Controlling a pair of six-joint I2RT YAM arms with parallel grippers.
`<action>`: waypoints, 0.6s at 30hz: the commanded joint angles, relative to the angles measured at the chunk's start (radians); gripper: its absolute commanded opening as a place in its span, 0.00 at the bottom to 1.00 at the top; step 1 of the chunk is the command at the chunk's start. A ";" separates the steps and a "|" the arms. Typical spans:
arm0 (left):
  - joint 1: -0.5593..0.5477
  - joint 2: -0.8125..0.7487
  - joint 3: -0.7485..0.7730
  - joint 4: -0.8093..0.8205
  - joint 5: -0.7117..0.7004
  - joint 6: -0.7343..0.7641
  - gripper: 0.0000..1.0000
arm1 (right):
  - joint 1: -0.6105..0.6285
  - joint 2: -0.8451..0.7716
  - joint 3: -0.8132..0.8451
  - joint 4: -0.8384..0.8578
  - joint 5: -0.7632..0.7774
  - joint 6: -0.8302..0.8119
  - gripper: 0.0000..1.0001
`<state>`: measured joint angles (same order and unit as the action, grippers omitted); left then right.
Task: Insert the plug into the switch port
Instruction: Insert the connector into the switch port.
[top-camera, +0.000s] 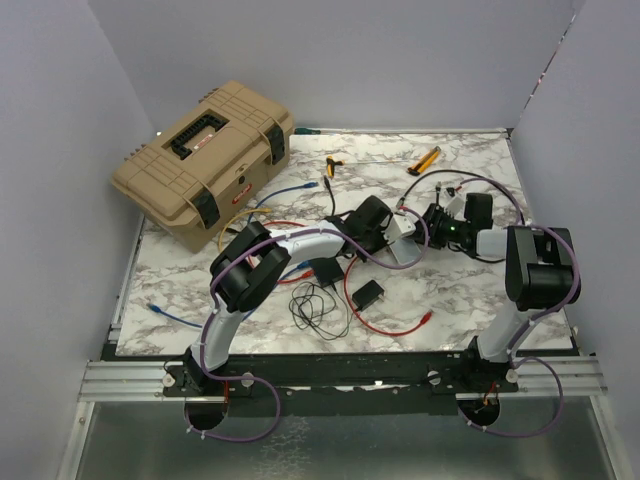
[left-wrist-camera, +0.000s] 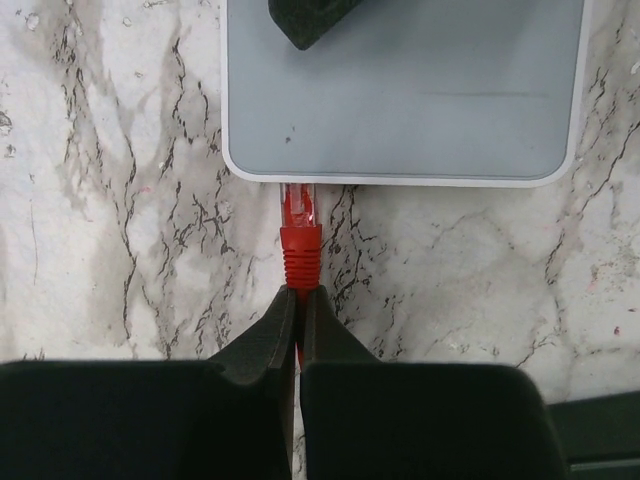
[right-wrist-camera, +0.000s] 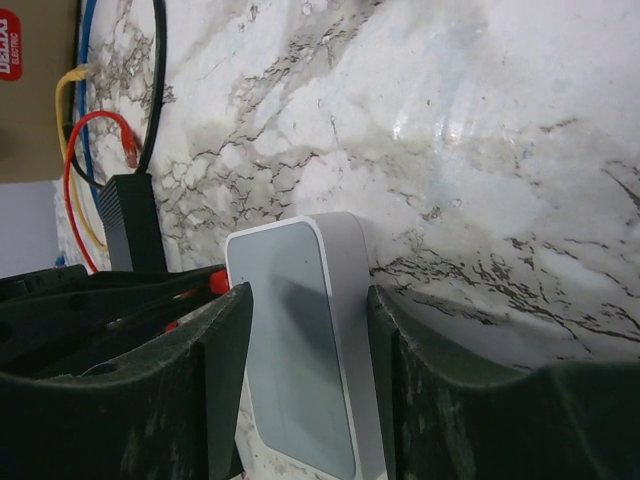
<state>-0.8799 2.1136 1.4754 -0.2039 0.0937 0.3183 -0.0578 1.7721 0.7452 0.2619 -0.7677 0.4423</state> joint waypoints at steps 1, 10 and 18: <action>-0.017 0.023 0.049 0.118 0.075 0.054 0.00 | 0.088 0.039 0.017 -0.092 -0.146 -0.033 0.52; -0.020 0.040 0.103 0.176 0.114 0.035 0.00 | 0.152 0.047 0.055 -0.142 -0.227 -0.090 0.51; -0.054 0.030 0.109 0.211 0.127 0.079 0.00 | 0.183 0.043 0.073 -0.169 -0.277 -0.118 0.51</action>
<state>-0.8635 2.1250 1.5158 -0.2710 0.0856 0.3542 0.0082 1.7939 0.8089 0.2138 -0.7639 0.2920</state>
